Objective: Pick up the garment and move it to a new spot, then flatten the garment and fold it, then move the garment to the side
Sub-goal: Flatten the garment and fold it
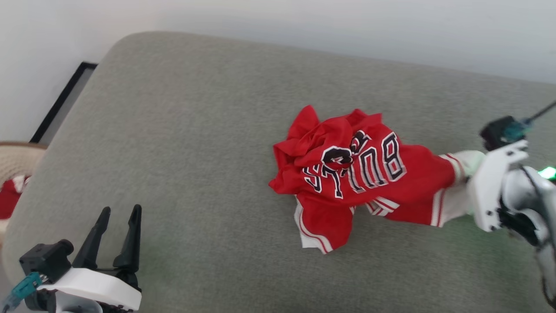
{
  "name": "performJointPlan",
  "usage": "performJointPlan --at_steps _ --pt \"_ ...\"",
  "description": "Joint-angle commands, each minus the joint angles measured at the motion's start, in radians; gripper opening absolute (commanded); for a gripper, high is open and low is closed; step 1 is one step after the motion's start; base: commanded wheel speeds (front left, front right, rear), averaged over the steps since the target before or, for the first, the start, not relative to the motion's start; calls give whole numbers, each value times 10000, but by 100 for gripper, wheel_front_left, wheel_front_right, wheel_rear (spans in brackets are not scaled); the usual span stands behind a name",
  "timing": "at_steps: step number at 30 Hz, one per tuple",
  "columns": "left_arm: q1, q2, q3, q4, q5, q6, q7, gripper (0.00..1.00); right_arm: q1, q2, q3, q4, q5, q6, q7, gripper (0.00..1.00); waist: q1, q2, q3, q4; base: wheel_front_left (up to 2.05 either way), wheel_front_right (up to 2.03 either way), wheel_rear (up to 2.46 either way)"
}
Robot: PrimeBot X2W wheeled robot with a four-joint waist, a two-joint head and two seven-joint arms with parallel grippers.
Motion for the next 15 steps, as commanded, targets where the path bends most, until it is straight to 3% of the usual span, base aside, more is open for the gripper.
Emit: performJointPlan --at_steps 1,10,15 --pt "67 56 37 -46 -26 -5 -54 100 216 -39 -120 -109 21 -24 100 0 0 0 -154 -216 0 0 0" --pt "39 184 15 -174 -65 43 36 100 1999 -271 -2751 -989 -300 -24 1435 0 0 0 -251 -579 0 0 0" --pt "-124 179 -153 -164 -58 22 106 100 2523 352 -3698 -590 -479 -24 1295 0 0 0 -145 -514 0 0 0"
